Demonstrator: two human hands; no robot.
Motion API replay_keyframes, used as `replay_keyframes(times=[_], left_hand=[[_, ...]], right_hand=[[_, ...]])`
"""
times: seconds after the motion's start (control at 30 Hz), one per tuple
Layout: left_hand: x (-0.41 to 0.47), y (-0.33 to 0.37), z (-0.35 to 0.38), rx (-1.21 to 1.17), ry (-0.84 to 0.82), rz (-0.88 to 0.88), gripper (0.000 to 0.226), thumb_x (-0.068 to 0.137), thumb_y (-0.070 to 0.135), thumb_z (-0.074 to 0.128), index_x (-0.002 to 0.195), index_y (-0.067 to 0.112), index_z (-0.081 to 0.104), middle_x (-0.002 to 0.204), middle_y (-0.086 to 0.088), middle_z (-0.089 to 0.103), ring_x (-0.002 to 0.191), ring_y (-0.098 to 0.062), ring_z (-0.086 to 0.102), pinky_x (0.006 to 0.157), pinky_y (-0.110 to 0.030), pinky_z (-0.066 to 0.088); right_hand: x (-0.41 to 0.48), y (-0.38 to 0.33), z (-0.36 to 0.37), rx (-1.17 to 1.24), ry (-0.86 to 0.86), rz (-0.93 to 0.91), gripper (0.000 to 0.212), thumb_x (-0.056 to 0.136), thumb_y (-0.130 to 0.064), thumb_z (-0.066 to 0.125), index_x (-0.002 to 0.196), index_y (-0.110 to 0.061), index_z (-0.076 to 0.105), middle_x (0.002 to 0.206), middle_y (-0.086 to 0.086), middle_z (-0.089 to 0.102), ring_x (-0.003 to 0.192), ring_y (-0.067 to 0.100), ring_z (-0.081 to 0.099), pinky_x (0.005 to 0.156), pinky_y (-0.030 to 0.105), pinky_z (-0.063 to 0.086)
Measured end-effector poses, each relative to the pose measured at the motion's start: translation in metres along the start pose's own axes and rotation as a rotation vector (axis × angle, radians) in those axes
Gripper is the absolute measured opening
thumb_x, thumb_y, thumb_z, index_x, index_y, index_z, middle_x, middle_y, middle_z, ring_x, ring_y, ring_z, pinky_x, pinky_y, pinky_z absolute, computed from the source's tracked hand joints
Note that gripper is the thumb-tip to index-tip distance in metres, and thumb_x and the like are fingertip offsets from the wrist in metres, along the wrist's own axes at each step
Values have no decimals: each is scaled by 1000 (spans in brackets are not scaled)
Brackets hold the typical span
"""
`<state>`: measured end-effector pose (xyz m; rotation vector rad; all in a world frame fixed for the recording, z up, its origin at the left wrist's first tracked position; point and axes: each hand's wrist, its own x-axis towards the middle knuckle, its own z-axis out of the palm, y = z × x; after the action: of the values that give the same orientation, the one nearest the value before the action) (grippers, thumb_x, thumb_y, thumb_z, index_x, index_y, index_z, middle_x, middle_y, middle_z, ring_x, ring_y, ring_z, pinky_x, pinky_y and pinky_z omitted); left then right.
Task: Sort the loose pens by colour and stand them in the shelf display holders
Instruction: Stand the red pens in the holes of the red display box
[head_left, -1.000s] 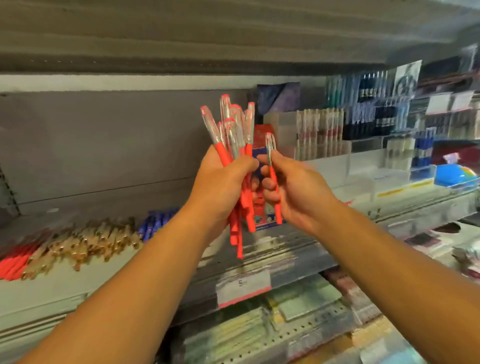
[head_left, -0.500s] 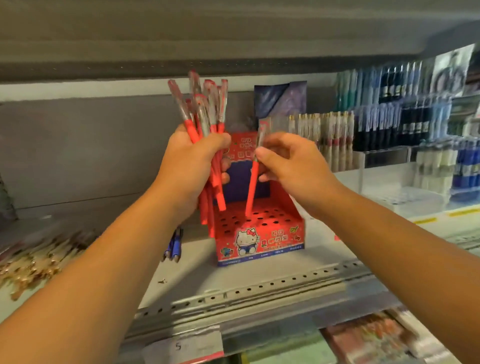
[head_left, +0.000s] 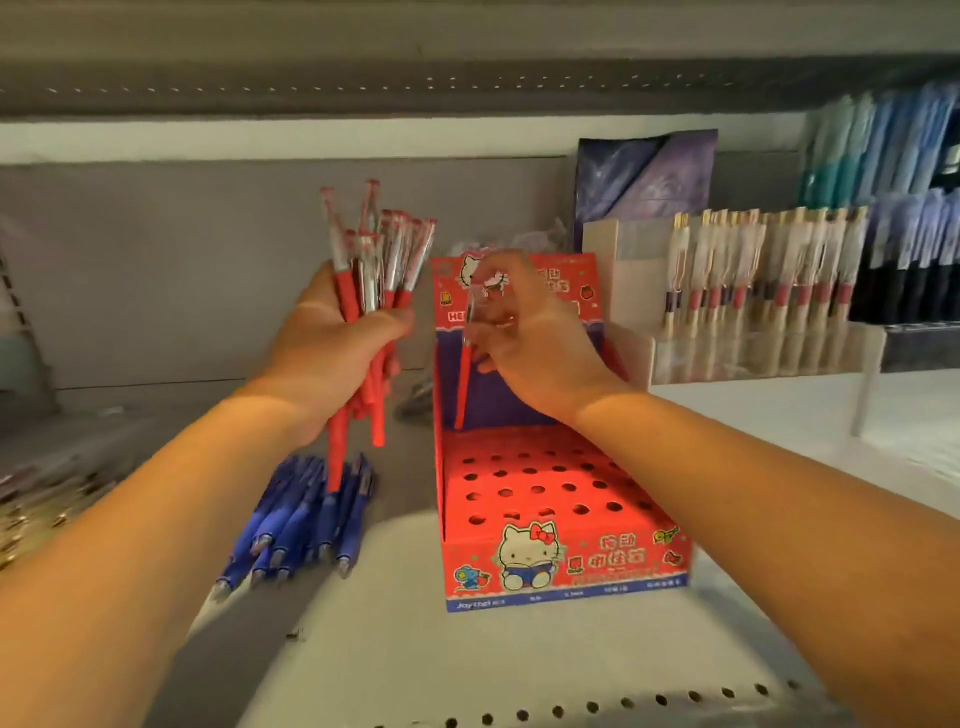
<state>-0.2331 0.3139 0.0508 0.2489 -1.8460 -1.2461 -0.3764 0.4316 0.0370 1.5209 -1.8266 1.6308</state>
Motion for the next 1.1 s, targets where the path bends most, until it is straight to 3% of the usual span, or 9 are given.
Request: replay_keyframes(times=[0.2,0.33,0.47,0.53,0.6,0.67,0.8,0.93,1.1], left_hand=[[-2,-9,2,31,16,-12,25,69,24,68,70,47,57,64,-10,64,51,-26,54,53,-45,45],[-3,-12,5,5,-4,-23,30,74,20,68,67,47,57,65,-11,63,44,-22,55,49,-36,45],[-4,-17,10,-16,-71,-61,39,89,11,65,71,44,58,49,-3,58,39,-19,54,42,-30,44],[-5,-18,10,-12,-111,-75,42,90,11,64,68,46,57,49,-3,59,40,-20,54,42,-30,44],[-6,-18,11,-42,-158,-65,35,91,9,64,79,41,58,50,-6,59,39,-20,54,38,-27,43],[-7,-18,13,-70,-212,-39,25,90,5,64,92,29,57,52,-8,59,38,-21,54,37,-25,42],[-7,-18,18,-107,-282,-24,24,89,3,62,100,24,57,53,-10,58,40,-20,55,39,-27,44],[-8,-16,18,-119,-275,-26,20,91,4,59,98,22,55,51,-11,58,35,-19,54,35,-23,41],[-9,-17,20,-107,-254,-55,15,95,8,56,103,21,53,53,-12,62,37,-24,58,35,-26,45]], right_hand=[[-2,10,-3,56,-43,-7,63,87,9,57,91,-53,47,70,7,63,57,21,62,48,29,53],[-8,16,0,-34,-120,23,64,88,5,59,91,-58,46,72,2,66,61,17,68,55,32,59],[-14,20,8,-136,-210,78,53,88,4,57,94,-48,50,71,3,68,63,16,68,67,39,60],[-16,19,10,-167,-200,90,48,88,0,58,103,-45,54,72,-1,67,64,12,66,67,33,58],[-16,13,9,-173,-142,60,37,86,0,59,104,-33,62,77,-7,64,68,9,62,73,27,53],[-14,1,10,-80,-76,56,30,85,2,60,90,-27,64,80,-9,63,72,7,60,78,28,52],[-12,-26,12,366,48,189,25,90,0,59,73,-17,64,65,-5,63,62,9,59,62,24,48],[-17,-35,13,533,33,295,16,95,-5,59,82,-12,66,73,6,66,70,22,62,66,34,53],[-17,-37,8,513,49,350,8,95,-2,59,91,-7,64,81,12,67,69,20,66,62,25,57]])
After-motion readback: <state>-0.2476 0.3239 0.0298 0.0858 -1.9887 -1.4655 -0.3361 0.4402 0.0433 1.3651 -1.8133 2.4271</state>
